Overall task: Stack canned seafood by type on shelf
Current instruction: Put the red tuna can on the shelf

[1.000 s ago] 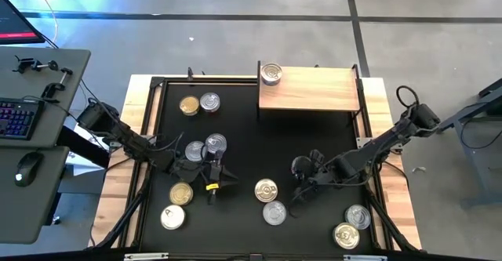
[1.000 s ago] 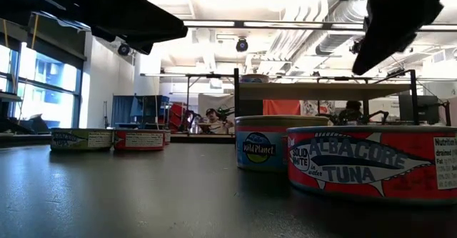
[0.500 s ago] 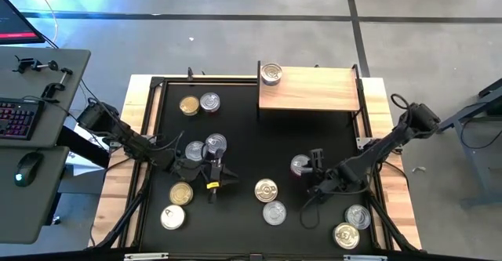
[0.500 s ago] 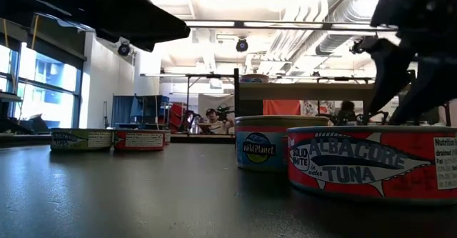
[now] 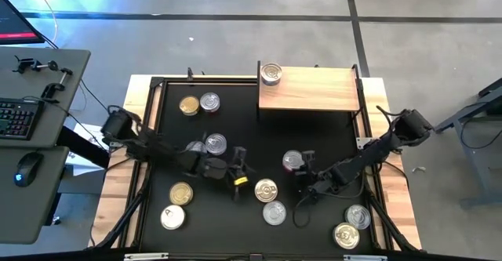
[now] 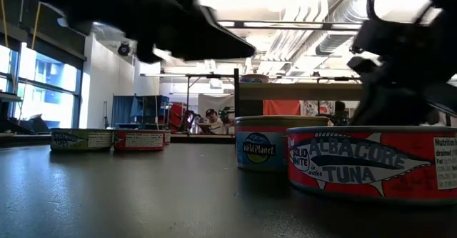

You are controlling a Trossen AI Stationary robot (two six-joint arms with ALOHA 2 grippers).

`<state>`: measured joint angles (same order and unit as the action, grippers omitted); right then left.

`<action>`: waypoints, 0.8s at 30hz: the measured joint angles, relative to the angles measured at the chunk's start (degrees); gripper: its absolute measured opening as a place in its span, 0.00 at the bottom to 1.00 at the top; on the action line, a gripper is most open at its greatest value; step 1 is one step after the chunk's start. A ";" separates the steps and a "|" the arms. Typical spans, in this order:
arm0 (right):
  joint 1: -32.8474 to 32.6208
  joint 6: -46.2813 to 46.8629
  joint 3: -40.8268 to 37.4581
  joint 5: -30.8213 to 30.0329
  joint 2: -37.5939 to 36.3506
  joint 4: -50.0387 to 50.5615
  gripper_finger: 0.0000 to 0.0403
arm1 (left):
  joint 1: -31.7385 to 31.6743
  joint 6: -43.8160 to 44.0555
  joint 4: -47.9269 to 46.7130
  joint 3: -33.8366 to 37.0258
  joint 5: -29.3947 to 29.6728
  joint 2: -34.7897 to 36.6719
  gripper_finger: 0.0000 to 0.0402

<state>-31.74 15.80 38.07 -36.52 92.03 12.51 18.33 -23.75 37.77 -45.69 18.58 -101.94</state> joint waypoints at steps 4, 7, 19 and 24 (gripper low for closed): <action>2.01 3.79 1.46 2.20 0.22 -3.62 0.01 | -1.35 -8.38 -3.51 -4.31 0.21 -4.78 0.19; 3.67 4.27 4.08 4.36 0.44 -3.88 0.01 | -2.49 -14.71 -3.70 -5.55 0.35 -7.51 0.27; 10.26 9.28 9.14 8.16 0.33 -5.36 0.00 | -9.83 -18.48 -4.18 -6.07 -3.29 -10.75 0.51; 11.80 9.63 9.19 9.12 0.33 -7.68 0.00 | -11.69 -23.92 -4.10 -6.07 -4.75 -12.23 0.52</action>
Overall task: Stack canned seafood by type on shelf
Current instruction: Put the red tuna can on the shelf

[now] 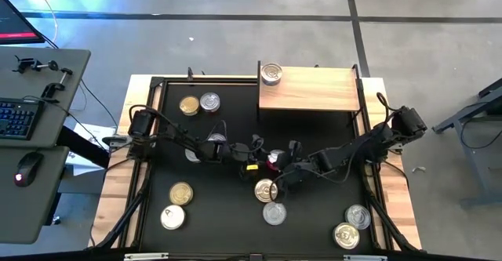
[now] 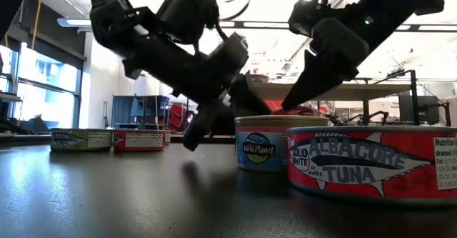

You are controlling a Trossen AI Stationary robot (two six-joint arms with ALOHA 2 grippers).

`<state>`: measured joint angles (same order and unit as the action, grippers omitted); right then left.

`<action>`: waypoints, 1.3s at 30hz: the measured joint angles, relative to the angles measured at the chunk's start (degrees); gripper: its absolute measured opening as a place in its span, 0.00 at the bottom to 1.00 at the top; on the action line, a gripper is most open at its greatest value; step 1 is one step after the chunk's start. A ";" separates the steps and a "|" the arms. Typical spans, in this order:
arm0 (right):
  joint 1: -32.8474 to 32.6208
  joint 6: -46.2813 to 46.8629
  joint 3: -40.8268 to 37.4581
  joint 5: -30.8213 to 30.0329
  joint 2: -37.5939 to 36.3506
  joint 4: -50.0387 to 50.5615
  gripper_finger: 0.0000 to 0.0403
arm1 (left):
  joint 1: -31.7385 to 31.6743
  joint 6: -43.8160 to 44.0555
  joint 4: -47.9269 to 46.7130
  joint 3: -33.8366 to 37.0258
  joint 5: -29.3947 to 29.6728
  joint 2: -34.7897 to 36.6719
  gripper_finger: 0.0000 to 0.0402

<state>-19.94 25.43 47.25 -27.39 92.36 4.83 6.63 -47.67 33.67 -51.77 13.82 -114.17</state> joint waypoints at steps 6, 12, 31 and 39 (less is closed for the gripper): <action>1.45 0.70 0.03 0.81 -0.09 -0.17 0.00 | -0.31 -3.26 0.96 -0.04 -0.02 -1.29 0.52; 2.57 0.68 0.03 0.97 -0.09 -1.68 0.00 | -0.31 -2.04 1.80 -0.02 -0.39 -1.40 0.52; 2.42 -1.92 0.08 4.32 -5.60 -3.77 0.30 | -0.31 12.19 2.20 0.01 -1.17 -1.42 0.28; -3.18 -17.09 0.17 2.09 -8.34 2.93 0.45 | -0.60 19.01 7.31 4.33 -7.60 -0.26 0.28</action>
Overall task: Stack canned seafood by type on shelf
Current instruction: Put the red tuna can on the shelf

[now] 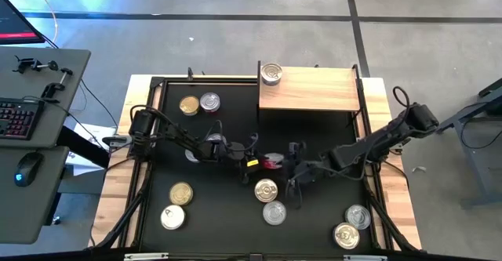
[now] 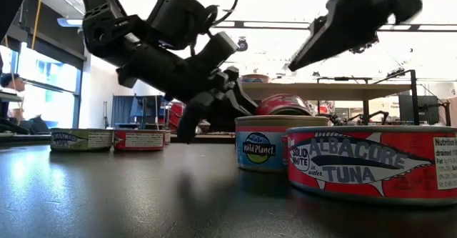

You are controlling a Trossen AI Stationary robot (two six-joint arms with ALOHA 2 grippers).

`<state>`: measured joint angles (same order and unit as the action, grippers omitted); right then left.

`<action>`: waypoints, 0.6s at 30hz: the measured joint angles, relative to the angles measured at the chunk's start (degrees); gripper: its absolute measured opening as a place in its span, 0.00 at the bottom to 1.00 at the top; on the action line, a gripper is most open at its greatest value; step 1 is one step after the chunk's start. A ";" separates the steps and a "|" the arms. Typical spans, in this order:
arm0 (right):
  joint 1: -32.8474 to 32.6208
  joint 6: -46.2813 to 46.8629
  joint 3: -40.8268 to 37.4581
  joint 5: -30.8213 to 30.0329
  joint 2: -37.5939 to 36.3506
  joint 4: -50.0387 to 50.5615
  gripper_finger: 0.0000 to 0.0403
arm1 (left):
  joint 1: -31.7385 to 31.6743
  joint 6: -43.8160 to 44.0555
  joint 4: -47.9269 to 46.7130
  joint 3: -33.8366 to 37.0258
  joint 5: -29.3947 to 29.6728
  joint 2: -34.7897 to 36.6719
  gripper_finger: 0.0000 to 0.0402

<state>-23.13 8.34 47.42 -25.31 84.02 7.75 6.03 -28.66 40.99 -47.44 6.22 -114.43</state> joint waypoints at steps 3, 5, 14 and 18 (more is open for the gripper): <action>-1.00 -2.26 -0.02 -4.27 1.24 2.06 0.45 | -0.15 2.12 0.53 0.92 -1.65 0.11 0.28; -1.04 -1.95 -0.02 -3.77 1.94 1.61 0.46 | -0.18 2.96 0.55 1.12 -1.73 0.13 0.28; 2.77 -2.65 -0.04 -2.33 2.96 1.50 0.54 | -0.18 4.60 0.79 1.25 -1.62 0.11 0.28; 4.27 -8.01 -0.04 -0.95 4.07 1.69 0.65 | -0.16 4.63 0.95 1.27 -1.56 0.08 0.28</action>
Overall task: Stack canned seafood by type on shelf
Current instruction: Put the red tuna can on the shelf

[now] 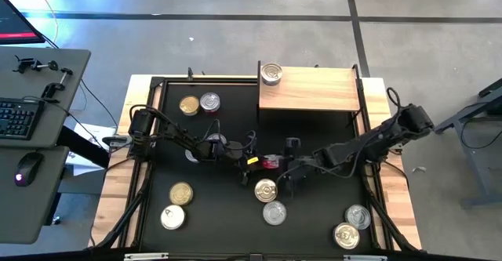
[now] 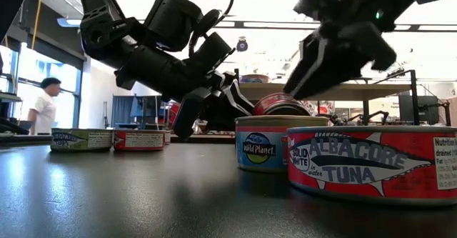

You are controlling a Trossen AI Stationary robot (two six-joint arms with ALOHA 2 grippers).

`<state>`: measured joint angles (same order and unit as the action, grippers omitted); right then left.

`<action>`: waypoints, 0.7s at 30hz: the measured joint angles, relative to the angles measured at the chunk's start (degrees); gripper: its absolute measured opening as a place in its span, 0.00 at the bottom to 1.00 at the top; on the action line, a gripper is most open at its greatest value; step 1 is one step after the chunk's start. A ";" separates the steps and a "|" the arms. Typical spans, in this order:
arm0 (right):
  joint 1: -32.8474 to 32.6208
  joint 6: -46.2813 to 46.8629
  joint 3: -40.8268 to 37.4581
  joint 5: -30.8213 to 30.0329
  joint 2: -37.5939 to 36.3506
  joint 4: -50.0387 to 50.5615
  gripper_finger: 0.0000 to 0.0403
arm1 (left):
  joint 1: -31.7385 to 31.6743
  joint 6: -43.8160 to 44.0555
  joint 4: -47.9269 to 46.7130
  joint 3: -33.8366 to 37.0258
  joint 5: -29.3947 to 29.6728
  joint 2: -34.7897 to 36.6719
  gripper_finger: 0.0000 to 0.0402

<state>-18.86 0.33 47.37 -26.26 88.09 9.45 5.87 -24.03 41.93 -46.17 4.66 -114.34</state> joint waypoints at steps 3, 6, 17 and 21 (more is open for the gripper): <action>0.43 -3.21 -0.04 -0.87 2.48 0.26 0.67 | 0.00 0.02 0.03 0.00 0.01 -0.02 0.29; 0.51 -3.38 -0.07 -2.28 4.71 -0.52 0.64 | 0.00 0.09 0.07 0.00 0.03 -0.02 0.29; 0.09 -3.04 -0.07 -2.37 6.55 -3.06 0.30 | 0.04 1.43 1.01 0.04 2.00 -0.04 0.39; -1.28 2.56 3.41 -2.67 6.17 4.08 0.30 | 0.03 3.09 -6.33 0.37 7.33 1.29 0.45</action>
<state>-20.14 2.89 50.78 -28.92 94.26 13.52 5.89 -20.94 35.60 -45.80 12.00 -113.05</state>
